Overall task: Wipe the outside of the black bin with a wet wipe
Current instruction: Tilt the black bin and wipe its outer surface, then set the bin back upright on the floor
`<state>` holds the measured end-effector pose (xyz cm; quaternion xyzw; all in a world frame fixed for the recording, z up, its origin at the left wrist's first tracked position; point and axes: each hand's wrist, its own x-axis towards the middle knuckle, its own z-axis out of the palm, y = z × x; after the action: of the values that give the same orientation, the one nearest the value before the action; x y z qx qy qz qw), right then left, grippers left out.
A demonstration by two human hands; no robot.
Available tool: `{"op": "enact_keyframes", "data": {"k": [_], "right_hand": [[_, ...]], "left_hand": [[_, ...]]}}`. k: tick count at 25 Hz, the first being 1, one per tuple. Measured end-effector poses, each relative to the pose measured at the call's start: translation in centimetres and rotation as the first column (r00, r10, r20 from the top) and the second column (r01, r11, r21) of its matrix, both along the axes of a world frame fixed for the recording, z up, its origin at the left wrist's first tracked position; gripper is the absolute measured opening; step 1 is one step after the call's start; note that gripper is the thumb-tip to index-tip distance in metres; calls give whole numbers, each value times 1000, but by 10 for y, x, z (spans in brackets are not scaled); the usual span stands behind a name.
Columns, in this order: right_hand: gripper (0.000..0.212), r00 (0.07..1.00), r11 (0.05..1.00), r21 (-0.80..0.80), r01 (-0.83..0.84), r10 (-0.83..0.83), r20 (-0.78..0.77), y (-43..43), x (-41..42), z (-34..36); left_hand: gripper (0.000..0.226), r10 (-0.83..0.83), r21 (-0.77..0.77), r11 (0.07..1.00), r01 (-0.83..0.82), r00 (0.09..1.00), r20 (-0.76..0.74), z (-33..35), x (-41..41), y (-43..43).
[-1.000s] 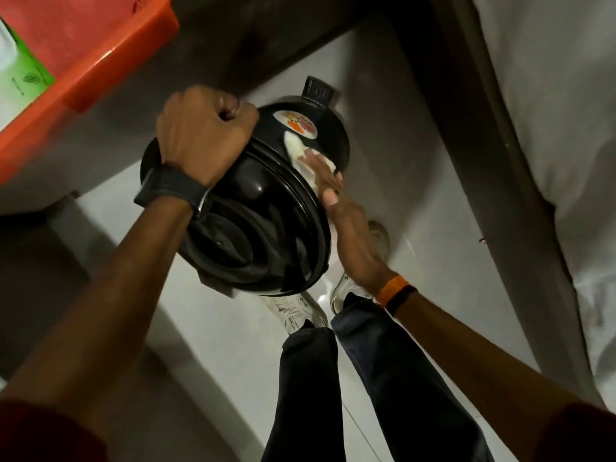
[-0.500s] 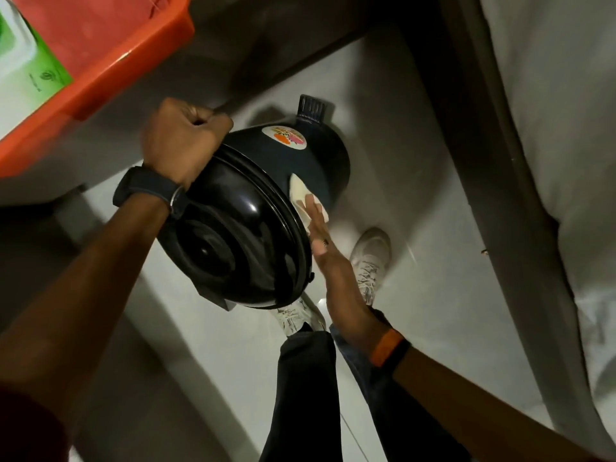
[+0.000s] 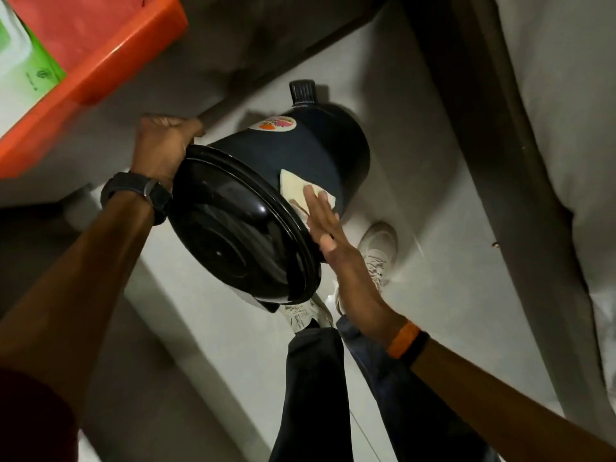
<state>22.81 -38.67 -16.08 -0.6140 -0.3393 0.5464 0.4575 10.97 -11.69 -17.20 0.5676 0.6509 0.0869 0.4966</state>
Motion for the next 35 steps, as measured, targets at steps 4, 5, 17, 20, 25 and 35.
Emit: {"op": "enact_keyframes", "data": {"k": [4, 5, 17, 20, 25, 35], "right_hand": [[52, 974, 942, -253, 220, -199, 108, 40, 51, -52], [53, 959, 883, -376, 282, -247, 140, 53, 69, -67], [27, 775, 546, -753, 368, -628, -76, 11, 12, 4], [20, 738, 399, -892, 212, -664, -122, 16, 13, -7], [20, 856, 486, -811, 326, -515, 36, 13, 11, -25], [14, 696, 470, -524, 710, -579, 425, 3, 73, -29]], "left_hand": [[36, 86, -60, 995, -83, 996, 39, -11, 0, -4], [37, 90, -62, 994, -87, 995, 49, -13, -2, -2], [34, -287, 104, 944, 314, 934, -213, 24, 39, -10], [41, -652, 297, 516, 804, 593, -472, 50, 78, -57], [21, -776, 175, -353, 919, -183, -604, 52, 111, -134], [108, -555, 429, 466, 774, 633, -540, 19, 53, -179]]}}
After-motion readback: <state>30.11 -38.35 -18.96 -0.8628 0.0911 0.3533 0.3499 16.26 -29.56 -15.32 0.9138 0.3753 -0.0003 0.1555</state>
